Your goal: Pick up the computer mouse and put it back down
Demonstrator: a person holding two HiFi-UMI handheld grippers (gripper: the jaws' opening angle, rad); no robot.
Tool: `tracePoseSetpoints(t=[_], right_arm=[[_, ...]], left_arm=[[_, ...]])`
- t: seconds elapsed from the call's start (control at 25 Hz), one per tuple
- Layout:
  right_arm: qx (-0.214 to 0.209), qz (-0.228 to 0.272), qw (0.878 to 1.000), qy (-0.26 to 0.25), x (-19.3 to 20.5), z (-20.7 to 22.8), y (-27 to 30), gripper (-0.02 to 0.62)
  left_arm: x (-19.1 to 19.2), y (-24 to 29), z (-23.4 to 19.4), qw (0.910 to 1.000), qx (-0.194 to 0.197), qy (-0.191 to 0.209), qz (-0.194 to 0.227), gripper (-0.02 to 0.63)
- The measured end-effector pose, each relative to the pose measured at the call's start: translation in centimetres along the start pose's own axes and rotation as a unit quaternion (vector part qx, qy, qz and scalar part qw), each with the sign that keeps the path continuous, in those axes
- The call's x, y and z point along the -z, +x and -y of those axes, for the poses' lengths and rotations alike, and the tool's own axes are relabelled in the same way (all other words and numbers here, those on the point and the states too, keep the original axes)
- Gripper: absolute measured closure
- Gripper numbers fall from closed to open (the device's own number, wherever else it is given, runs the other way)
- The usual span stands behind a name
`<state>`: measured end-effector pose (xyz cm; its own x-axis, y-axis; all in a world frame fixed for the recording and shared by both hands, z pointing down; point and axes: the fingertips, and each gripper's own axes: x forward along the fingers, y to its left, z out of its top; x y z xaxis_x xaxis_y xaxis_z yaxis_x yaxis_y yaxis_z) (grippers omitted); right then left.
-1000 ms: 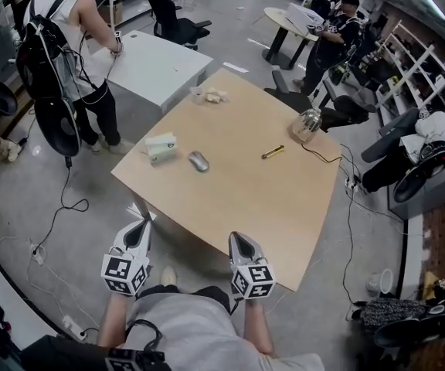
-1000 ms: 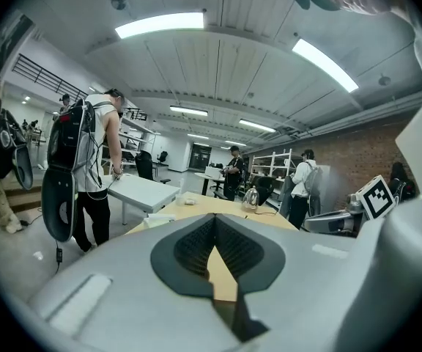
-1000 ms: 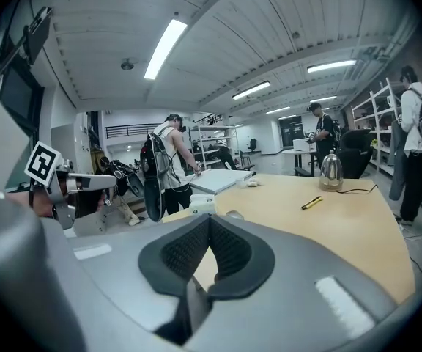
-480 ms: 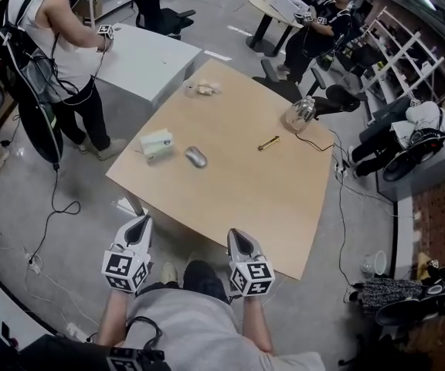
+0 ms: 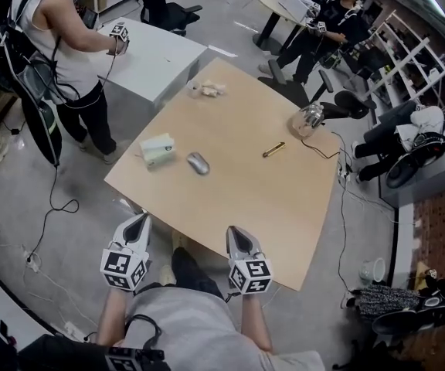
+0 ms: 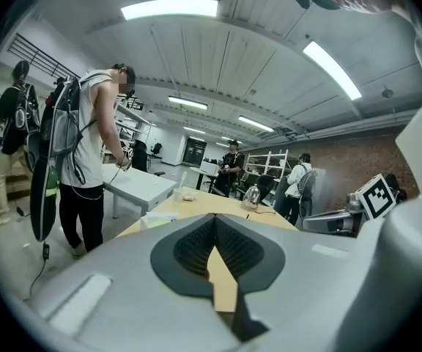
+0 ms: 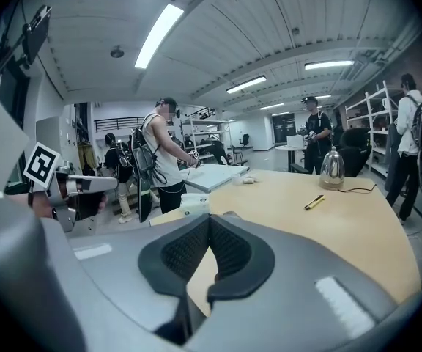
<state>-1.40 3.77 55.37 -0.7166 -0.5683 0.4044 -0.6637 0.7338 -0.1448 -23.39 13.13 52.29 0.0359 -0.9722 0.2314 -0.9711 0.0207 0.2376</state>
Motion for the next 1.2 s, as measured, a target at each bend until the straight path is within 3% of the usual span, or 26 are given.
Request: tracePoseSetpoints(t=[0.44, 0.8, 1.2], right_arm=[[-0.020, -0.028, 0.999, -0.001, -1.6, 3.8, 7.6, 0.589], [-0.038, -0.059, 0.998, 0.002, -1.0, 5.3, 13.8, 0.589], [-0.050, -0.093, 0.994, -0.003, -1.0, 5.9, 18.2, 0.589]], left_arm=[[-1.1, 7.7, -2.3, 0.9997, -0.007, -0.006, -0.020, 0.586], [0.7, 12.8, -4.9, 0.9983, -0.012, -0.020, -0.053, 0.586], [1.6, 15.0, -6.9, 0.9948, -0.024, -0.041, -0.090, 0.586]])
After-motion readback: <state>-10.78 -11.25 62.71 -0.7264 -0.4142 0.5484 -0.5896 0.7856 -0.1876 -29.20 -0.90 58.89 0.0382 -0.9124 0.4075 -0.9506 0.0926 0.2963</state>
